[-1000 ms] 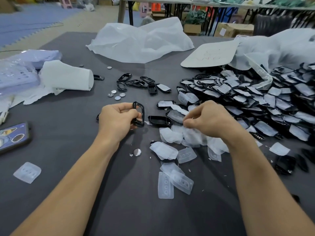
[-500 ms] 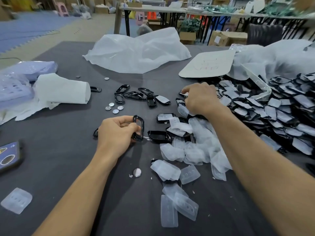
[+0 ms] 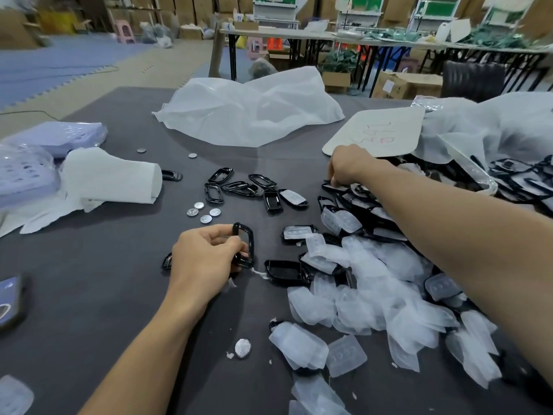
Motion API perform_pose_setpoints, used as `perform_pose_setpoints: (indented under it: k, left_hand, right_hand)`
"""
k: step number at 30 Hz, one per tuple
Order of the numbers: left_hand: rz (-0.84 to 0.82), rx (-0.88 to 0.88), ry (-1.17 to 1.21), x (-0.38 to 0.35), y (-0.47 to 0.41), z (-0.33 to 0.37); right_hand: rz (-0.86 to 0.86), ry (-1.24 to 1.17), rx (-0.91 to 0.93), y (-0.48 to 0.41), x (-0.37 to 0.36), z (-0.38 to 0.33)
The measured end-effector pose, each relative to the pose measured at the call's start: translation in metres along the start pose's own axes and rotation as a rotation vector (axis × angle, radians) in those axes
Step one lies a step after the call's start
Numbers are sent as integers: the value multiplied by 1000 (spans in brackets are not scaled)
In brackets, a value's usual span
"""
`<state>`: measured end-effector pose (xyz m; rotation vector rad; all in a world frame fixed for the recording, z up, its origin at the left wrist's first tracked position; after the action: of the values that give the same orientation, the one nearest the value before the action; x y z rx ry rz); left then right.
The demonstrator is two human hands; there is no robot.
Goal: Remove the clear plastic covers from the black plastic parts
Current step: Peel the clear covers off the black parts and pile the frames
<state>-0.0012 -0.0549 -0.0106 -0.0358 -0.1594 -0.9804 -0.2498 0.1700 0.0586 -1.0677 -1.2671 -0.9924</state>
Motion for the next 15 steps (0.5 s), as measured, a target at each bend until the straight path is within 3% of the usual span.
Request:
perform_pose_setpoints:
  k: [3,6,10,15]
  left_hand:
    - [6,7,2,1,0,0]
    - [33,20,56,1,0,2]
    - [50,17,176,0,8,11]
    - [23,-31,248,-1,33,19]
  right_hand:
    - [170,-171,-66,4,9,-10]
    - [233,-729,-135,36,24,-33]
    - [108,-1432,-106,122,29,-79]
    - [-64,-1656,-117,213,5,-102]
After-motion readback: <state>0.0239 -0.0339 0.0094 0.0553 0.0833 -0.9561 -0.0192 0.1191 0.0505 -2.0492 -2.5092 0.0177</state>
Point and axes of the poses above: each hand's wrist, its own y-axis away from the middle knuckle, its own x-axis out of the back of the hand, z = x × y, the point moved 3 cm from there along -y, towards the middle knuckle, and after that the axes turned 6 degrees about z, right-handed, at the moved point
